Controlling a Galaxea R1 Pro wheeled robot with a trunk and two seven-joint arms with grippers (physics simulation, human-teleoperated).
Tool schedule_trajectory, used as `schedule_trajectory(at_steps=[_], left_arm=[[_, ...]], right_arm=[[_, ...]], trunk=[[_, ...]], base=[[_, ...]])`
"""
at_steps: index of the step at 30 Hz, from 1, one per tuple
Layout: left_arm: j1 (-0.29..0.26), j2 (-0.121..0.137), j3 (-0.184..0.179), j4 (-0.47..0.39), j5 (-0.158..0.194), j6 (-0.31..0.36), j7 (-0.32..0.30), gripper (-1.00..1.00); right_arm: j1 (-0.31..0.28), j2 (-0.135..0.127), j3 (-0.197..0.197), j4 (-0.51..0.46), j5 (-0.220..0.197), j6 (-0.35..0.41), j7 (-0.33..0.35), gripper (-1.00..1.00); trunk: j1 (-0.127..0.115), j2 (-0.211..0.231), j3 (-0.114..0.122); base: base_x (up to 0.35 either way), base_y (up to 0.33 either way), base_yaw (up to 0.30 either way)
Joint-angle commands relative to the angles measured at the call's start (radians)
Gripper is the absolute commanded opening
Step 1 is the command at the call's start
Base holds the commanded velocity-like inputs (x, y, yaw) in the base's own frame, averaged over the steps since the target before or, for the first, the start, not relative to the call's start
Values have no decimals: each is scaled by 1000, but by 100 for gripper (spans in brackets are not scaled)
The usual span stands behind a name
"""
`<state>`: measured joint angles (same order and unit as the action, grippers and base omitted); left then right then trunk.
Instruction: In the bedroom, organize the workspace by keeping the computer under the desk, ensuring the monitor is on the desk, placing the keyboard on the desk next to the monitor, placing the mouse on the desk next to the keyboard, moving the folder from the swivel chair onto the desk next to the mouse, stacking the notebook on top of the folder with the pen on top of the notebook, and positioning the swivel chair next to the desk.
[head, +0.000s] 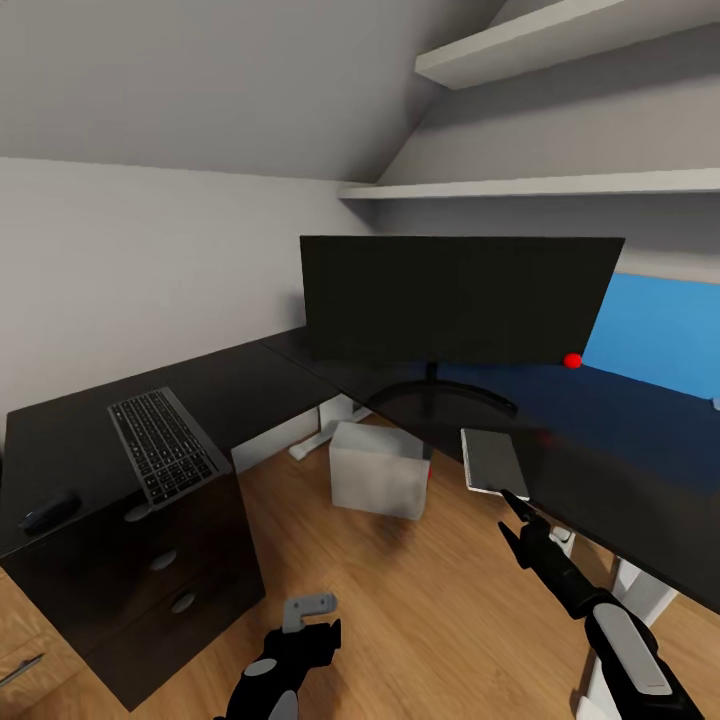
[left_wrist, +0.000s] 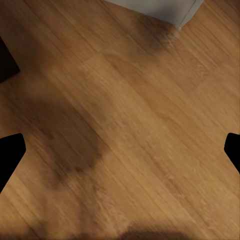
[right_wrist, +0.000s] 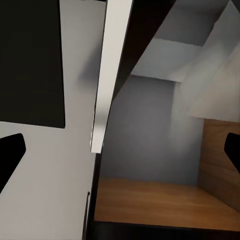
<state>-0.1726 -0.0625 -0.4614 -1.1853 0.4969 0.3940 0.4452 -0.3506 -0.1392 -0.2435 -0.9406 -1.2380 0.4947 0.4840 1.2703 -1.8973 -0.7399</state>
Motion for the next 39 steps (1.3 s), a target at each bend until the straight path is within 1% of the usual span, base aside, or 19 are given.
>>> schedule_trajectory(at_steps=[1, 21, 39], left_arm=[[-1, 1, -2, -1, 9, 2, 9, 100], [-1, 1, -2, 3, 9, 2, 12, 100], [-1, 1, -2, 4, 11, 2, 13, 100]], right_arm=[[-1, 1, -2, 0, -7, 9, 0, 100], [-1, 3, -2, 0, -7, 8, 1, 100], [-1, 1, -2, 0, -6, 8, 2, 100]], trunk=[[0, 0, -1], [0, 0, -1], [0, 0, -1]], base=[[0, 0, 0], [32, 25, 0], [89, 0, 0]])
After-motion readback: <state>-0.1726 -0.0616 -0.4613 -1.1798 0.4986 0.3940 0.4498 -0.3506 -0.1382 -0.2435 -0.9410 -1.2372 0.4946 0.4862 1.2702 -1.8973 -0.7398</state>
